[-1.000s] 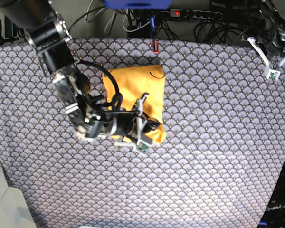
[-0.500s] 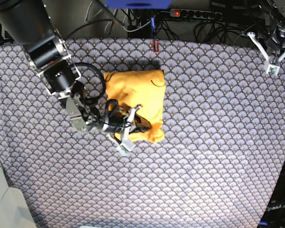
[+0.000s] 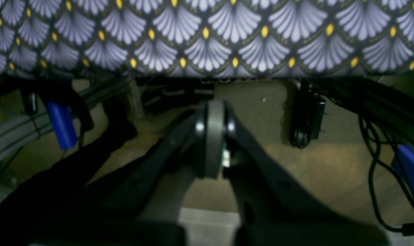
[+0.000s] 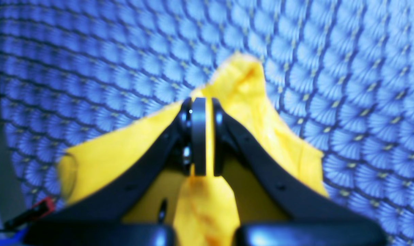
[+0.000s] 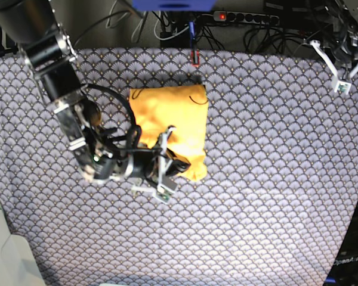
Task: Fold the T-shirt properly
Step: 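Pinch and smooth the bundle's edge with the right gripper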
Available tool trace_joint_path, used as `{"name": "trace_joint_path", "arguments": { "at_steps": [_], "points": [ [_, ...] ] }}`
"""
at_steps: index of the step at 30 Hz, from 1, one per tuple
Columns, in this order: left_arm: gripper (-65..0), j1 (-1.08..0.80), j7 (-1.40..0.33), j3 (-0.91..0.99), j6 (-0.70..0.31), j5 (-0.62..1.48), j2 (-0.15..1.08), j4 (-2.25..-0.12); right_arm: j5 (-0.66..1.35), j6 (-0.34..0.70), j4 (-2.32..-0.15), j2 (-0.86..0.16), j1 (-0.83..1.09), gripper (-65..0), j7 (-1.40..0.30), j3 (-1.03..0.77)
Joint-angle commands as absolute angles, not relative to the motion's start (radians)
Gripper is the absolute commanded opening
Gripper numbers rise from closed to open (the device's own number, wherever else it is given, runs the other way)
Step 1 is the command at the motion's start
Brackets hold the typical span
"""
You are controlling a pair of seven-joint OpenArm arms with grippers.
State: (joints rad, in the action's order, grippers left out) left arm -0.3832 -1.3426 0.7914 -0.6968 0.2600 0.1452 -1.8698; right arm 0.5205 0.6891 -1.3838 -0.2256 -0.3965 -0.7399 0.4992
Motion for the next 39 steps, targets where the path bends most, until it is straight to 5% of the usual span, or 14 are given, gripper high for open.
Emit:
{"name": "trace_joint_path", "arguments": {
  "at_steps": [1,13,23,39],
  "points": [
    [-65.0,-0.381,-1.339,0.797,-0.698,0.266,0.157,-1.883,0.539,0.698,-1.455,-0.226,-0.380,-64.0,-0.743,0.476],
    [-65.0,-0.375,-1.339,0.794,-0.698,0.265,0.157,-1.883,0.535,0.698,-1.558,-0.266,-0.064,-64.0,-0.607,0.395],
    [-65.0,-0.381,-1.340,0.792,-0.698,0.262,0.165,-1.886,0.535,0.698,-1.270,-0.266,-0.051,-64.0,-0.423,0.406],
    [-65.0,-0.381,-1.339,0.789,-0.698,0.262,0.168,-1.886,0.539,0.698,-1.264,-0.286,0.030,-64.0,-0.361,0.395]
  ]
}}
